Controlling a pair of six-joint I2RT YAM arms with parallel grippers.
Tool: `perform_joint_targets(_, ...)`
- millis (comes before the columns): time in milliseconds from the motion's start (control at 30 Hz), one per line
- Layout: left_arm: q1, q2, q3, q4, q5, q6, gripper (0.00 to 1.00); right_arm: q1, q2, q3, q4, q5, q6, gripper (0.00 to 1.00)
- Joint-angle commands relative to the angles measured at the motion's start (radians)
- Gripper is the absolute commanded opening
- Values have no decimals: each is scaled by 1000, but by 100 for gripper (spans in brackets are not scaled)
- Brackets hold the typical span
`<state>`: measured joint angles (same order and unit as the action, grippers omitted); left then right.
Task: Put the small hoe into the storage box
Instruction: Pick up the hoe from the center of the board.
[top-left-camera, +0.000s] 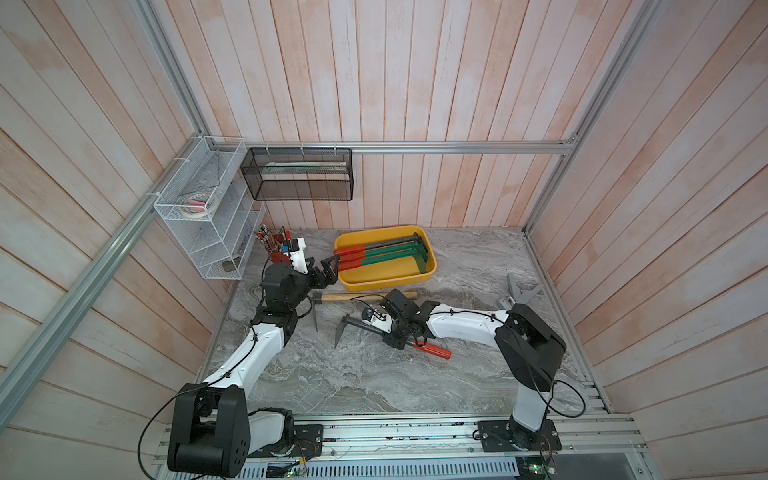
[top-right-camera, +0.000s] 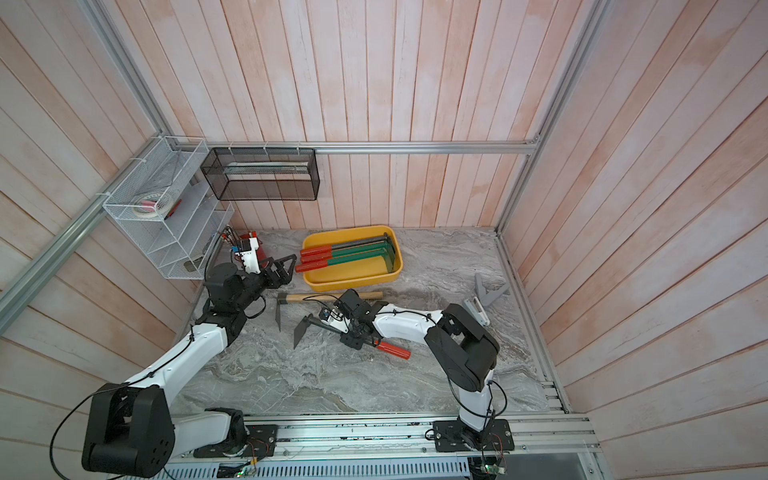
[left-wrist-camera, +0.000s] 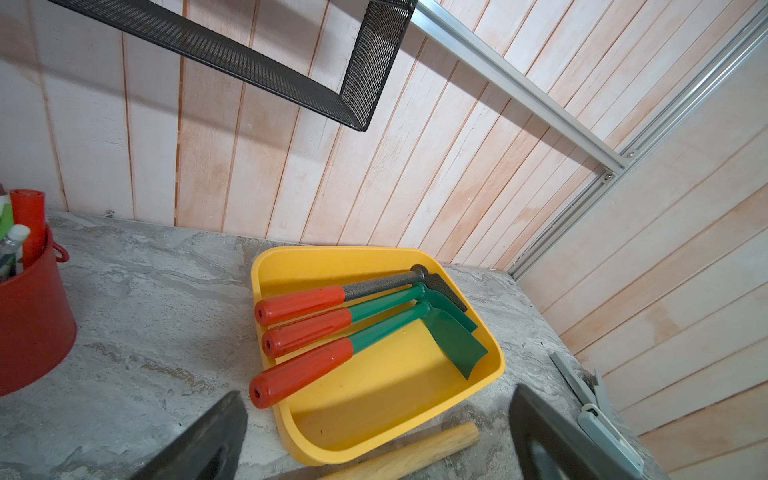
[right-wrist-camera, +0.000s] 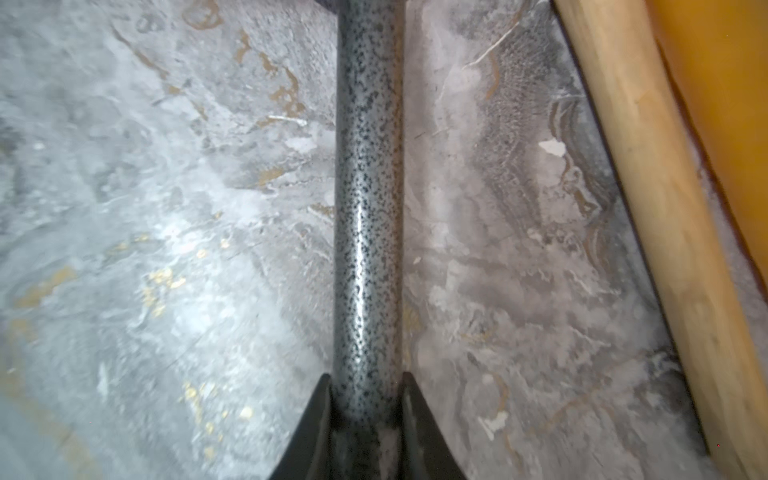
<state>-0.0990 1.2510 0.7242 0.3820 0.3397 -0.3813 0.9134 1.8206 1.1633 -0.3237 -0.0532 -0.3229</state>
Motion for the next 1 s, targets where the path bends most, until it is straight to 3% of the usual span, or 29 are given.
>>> perform_joint_targets(0, 4, -34, -15, 15, 2, 21, 100, -33, -131, 1, 51, -45, 47, 0)
perform_joint_targets(267, 5, -43, -24, 50, 52, 5, 100, -234, -299, -85, 380, -207, 298, 0)
perform_joint_targets(367, 5, -38, -34, 81, 95, -6, 100, -290, -281, -58, 459, -229, 400, 0)
perform_joint_targets(700, -16, 69, -77, 396, 392, -166, 100, -396, -207, -59, 973, -530, 833, 0)
perform_joint_targets(967, -166, 183, -53, 495, 389, -194, 97, -414, -100, -15, 1327, -607, 1107, 0)
